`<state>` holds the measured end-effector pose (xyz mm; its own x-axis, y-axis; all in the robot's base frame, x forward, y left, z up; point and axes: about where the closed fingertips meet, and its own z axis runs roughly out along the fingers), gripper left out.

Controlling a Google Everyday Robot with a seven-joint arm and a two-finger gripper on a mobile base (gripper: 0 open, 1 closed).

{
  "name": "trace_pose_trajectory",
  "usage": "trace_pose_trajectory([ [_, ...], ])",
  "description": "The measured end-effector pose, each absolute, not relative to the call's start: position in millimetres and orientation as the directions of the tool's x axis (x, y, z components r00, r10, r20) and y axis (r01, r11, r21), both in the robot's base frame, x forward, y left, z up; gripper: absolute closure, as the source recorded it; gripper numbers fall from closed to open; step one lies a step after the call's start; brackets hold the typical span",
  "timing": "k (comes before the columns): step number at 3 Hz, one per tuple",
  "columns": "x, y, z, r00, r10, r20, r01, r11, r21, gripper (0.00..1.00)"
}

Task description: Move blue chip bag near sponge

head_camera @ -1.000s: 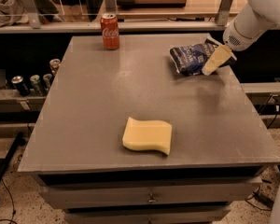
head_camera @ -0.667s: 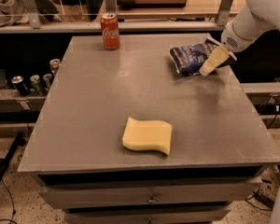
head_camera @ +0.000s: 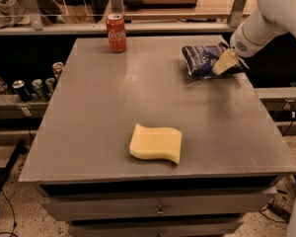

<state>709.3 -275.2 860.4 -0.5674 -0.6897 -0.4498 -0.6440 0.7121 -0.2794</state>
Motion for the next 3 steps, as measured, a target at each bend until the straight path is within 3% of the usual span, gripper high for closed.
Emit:
trace_pose_trajectory([
  [2, 708.4, -270.8, 860.5, -0.559, -0.697, -0.448, -0.662, 0.701, -0.264, 0.86],
  [3, 707.6, -270.4, 869.8, -0.549, -0.708, -0.444, -0.67, 0.69, -0.272, 1.0],
])
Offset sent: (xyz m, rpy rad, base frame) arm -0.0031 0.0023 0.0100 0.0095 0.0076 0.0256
